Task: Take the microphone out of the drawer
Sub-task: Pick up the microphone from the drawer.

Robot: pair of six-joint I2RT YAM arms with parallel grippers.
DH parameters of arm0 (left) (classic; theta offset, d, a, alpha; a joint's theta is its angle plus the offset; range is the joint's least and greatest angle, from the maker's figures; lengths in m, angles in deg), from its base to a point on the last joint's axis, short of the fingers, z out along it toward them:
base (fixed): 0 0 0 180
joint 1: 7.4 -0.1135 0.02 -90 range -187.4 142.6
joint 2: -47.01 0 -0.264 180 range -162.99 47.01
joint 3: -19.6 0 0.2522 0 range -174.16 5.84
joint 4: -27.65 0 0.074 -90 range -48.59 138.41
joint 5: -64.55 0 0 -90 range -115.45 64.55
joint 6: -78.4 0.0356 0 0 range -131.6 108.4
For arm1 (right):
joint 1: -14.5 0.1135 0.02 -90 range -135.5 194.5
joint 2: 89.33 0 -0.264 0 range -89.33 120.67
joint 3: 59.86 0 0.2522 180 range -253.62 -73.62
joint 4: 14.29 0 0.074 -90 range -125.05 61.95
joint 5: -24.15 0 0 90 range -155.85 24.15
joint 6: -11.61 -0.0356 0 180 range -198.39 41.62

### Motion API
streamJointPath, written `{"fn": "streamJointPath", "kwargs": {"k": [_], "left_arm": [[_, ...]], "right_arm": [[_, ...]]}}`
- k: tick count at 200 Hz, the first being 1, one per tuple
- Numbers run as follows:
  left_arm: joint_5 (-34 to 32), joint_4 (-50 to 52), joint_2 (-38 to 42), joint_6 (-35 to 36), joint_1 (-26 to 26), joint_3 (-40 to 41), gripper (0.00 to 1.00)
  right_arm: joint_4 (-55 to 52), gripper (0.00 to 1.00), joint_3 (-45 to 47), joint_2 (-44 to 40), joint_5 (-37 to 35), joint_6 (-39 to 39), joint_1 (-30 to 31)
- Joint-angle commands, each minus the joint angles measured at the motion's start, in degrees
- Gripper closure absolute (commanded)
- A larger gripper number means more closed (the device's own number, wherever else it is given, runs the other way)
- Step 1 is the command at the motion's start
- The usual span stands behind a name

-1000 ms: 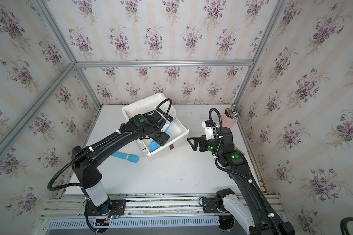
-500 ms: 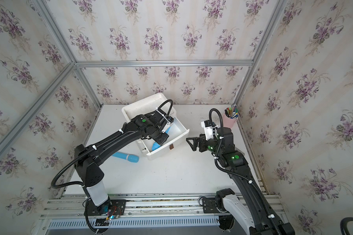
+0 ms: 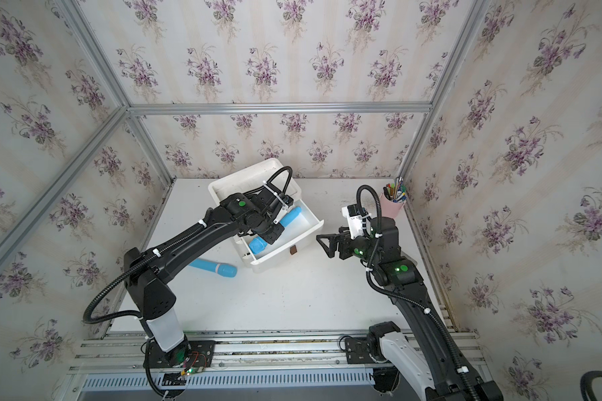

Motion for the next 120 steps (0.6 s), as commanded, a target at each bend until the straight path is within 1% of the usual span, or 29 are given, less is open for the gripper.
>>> {"fn": "streamJointPath", "kwargs": {"k": [1, 21, 66, 120], "left_arm": [[1.02, -1.93, 1.21, 3.00, 0.14, -1.04, 0.83], [1.50, -1.06, 1.96, 3.28, 0.15, -2.19, 0.88], [1.96, 2.51, 2.87, 3.69, 0.14, -6.10, 0.95], [1.69, 6.49, 4.30, 4.60, 0.17, -9.39, 0.97]], "right_arm": [[1.66, 0.00, -0.12, 0.06, 0.85, 0.21, -0.02], [1.84, 0.00, -0.16, 0.09, 1.29, 0.27, 0.00], [1.98, 0.00, -0.61, 0.05, 1.95, 0.91, 0.09], [2.01, 0.00, -0.83, -0.19, 2.17, 1.00, 0.08]]}}
